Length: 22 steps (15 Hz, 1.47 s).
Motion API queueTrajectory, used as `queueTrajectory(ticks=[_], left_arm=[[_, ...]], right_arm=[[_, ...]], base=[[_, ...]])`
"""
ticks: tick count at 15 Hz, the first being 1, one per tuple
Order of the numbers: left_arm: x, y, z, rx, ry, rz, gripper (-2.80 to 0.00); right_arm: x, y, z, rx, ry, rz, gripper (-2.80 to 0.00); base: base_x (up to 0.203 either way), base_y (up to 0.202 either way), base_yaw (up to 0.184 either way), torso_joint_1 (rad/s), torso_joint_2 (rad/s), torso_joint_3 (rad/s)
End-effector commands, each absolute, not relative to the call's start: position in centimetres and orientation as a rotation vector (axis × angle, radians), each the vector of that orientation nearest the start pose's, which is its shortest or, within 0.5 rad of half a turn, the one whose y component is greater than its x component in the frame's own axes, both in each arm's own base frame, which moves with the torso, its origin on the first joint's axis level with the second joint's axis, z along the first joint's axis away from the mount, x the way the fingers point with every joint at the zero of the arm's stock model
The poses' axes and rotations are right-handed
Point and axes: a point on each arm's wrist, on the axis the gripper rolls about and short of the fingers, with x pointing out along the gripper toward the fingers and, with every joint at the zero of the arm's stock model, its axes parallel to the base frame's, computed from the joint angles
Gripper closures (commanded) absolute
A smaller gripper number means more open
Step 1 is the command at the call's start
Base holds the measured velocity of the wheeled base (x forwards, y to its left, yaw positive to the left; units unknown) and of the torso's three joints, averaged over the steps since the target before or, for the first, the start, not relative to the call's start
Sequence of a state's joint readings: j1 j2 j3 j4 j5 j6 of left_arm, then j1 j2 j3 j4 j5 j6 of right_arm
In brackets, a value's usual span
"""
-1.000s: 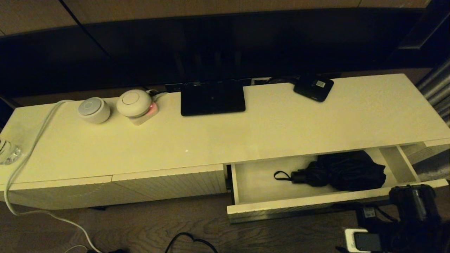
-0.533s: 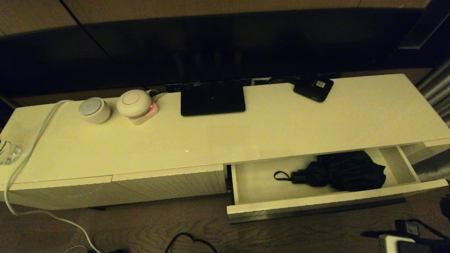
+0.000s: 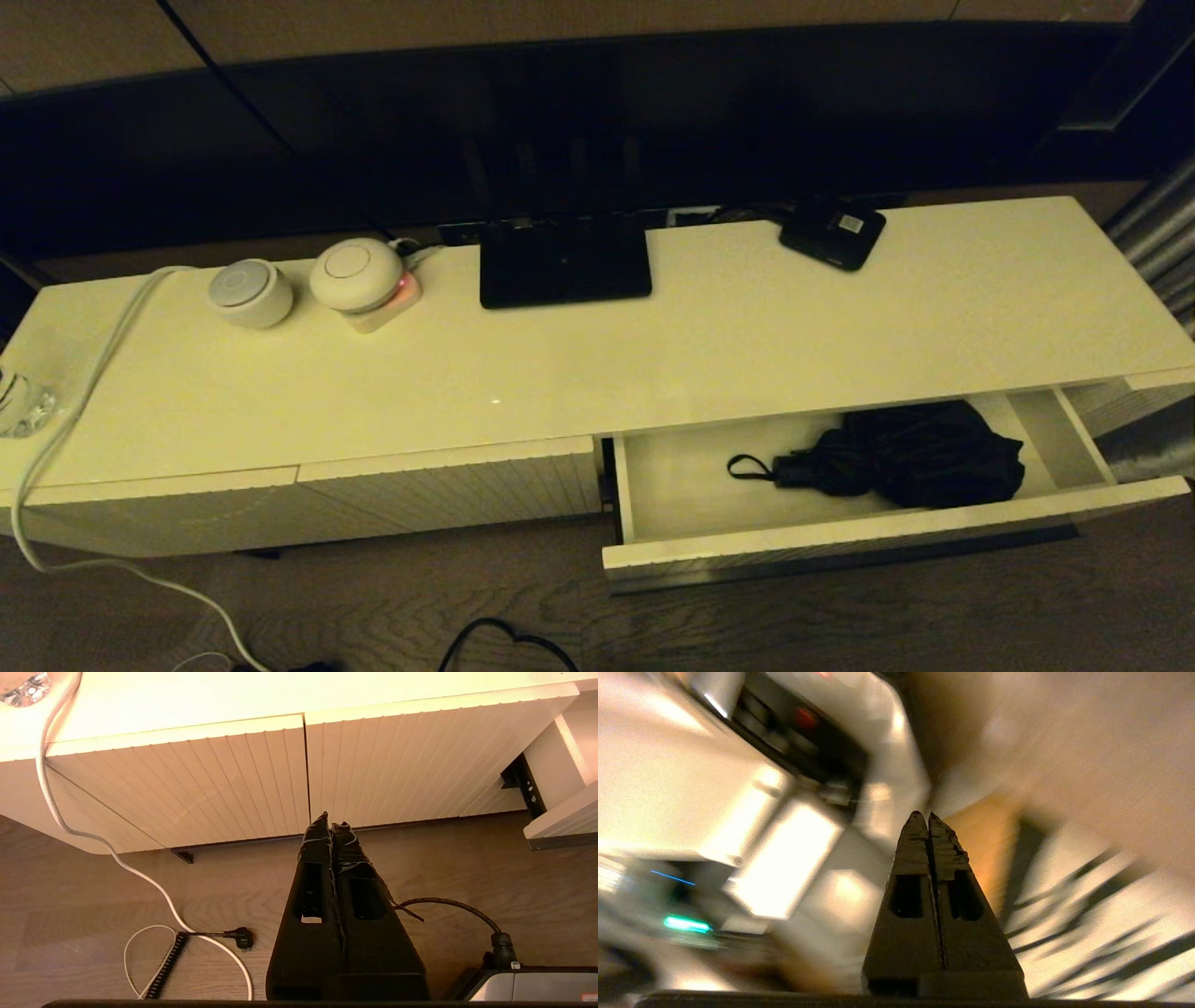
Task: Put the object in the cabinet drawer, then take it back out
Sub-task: Open the drawer
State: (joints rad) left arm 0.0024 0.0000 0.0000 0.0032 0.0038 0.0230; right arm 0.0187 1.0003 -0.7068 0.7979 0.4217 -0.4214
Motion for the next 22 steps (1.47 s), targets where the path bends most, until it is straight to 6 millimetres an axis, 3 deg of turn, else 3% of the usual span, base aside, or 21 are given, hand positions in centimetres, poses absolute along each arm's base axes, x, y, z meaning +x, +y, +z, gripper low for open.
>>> queueTrajectory(ticks=[1,3,8,14,16,22], left_arm=[[-2.3,0.0,7.4,0.023,0.006,0.008,0.0],[-2.3,0.0,7.4,0.023,0.006,0.008,0.0],[-2.3,0.0,7.4,0.023,0.006,0.008,0.0],[-2.3,0.0,7.4,0.023,0.006,0.008,0.0],[-2.3,0.0,7.4,0.023,0.006,0.008,0.0],[-2.3,0.0,7.4,0.023,0.006,0.008,0.0]], right_arm=[[7.4,1.0,20.1,0.124,1.008,0.449,0.0],[8.4,1.0,20.6,0.227,0.995,0.389,0.0],[13.6,1.6,21.1,0.416,0.994,0.297,0.0],[20.5,3.9,18.7,0.253,0.993,0.021,0.0],[21.7,4.3,18.4,0.236,0.957,-0.062,0.0],[22.9,5.5,17.9,0.207,0.98,-0.031,0.0]], base=[[0.0,0.0,0.0,0.0,0.0,0.0],[0.0,0.0,0.0,0.0,0.0,0.0],[0.0,0.0,0.0,0.0,0.0,0.0],[0.0,0.0,0.0,0.0,0.0,0.0],[0.0,0.0,0.0,0.0,0.0,0.0],[0.0,0.0,0.0,0.0,0.0,0.0]])
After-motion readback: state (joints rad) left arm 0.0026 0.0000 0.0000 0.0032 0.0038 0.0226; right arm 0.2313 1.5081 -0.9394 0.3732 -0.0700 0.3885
